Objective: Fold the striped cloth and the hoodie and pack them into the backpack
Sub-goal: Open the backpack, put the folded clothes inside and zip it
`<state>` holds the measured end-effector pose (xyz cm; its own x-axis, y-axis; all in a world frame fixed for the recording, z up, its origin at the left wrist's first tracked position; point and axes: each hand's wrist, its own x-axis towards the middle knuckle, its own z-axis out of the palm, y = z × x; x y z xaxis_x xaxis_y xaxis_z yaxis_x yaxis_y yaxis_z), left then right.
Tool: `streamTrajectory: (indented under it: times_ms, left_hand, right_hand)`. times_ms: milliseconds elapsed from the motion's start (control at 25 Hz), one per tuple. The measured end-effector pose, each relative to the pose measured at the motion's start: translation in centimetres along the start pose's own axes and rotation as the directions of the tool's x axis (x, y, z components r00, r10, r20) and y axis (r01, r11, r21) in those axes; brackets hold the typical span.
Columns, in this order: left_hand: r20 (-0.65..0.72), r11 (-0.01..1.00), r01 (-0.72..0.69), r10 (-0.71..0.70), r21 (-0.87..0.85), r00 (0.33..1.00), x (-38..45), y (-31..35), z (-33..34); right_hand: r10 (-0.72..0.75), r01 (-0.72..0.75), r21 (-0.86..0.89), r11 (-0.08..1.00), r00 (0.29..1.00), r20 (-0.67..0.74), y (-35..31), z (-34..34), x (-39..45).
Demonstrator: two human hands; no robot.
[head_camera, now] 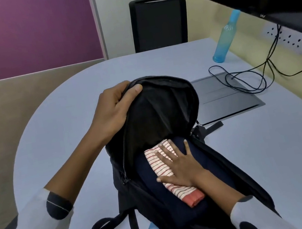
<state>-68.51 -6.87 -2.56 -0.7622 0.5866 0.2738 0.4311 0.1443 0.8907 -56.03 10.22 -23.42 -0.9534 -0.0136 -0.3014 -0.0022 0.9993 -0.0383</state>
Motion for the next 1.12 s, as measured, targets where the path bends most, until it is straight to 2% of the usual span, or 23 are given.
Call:
streamTrajectory:
  times_ms: [200,400,480,560,600,680,720,800,880,920,1000,1120]
  left_hand:
    - [-0.056,0.998,0.055,-0.058,-0.044,0.997,-0.2,-1.2,0.0]
    - [-0.07,0.998,0.029,-0.033,-0.052,0.997,-0.3,-1.5,0.3]
    - [-0.077,0.998,0.019,-0.023,-0.055,0.997,-0.5,-1.6,0.4]
    - [-0.086,0.997,0.017,-0.023,-0.069,0.996,-0.6,-1.7,0.6]
    - [-0.088,0.997,0.017,-0.024,-0.075,0.996,-0.7,-1.7,0.6]
    - [-0.076,0.997,0.014,-0.019,-0.073,0.997,-0.9,-1.7,0.5]
    - [-0.057,0.998,0.011,-0.014,-0.064,0.998,-1.1,-1.6,0.4]
    - [0.004,0.999,-0.007,0.007,-0.05,1.0,-1.3,-1.5,0.2]
    - [0.062,0.999,-0.03,0.032,-0.028,0.998,-1.5,-1.3,0.5]
    - [0.081,0.999,-0.039,0.04,-0.006,0.996,-1.4,-1.1,0.7]
    - [0.107,0.997,-0.063,0.058,0.046,0.993,-1.4,-0.9,1.1]
    - [0.185,0.992,-0.079,0.06,0.096,0.981,-1.6,-0.8,1.2]
  right_hand:
    - [0.005,-0.007,0.027,1.0,0.999,0.053,1.4,0.7,-7.5]
    - [0.187,-0.216,0.132,0.967,0.961,0.203,2.1,-0.2,-15.8]
    - [0.232,-0.26,0.077,0.963,0.938,0.259,1.3,-0.9,-18.3]
    - [0.241,-0.248,-0.001,0.969,0.941,0.237,0.2,-1.1,-19.7]
    - [0.207,-0.218,0.023,0.976,0.95,0.233,-0.5,-1.2,-20.0]
    - [0.092,-0.149,0.263,0.953,0.972,0.218,-1.6,-1.9,-20.0]
    - [0.043,-0.105,0.398,0.911,0.986,0.163,-2.1,-2.8,-19.8]
    - [0.034,0.02,0.589,0.808,0.996,-0.081,-2.7,-5.5,-19.7]
    - [0.109,0.162,0.671,0.724,0.933,-0.343,-2.8,-8.7,-19.6]
    - [0.128,0.216,0.661,0.719,0.893,-0.431,-2.9,-10.2,-19.4]
    - [0.097,0.287,0.622,0.729,0.856,-0.509,-3.7,-12.1,-18.6]
    - [-0.03,0.336,0.616,0.713,0.892,-0.452,-4.7,-12.8,-17.2]
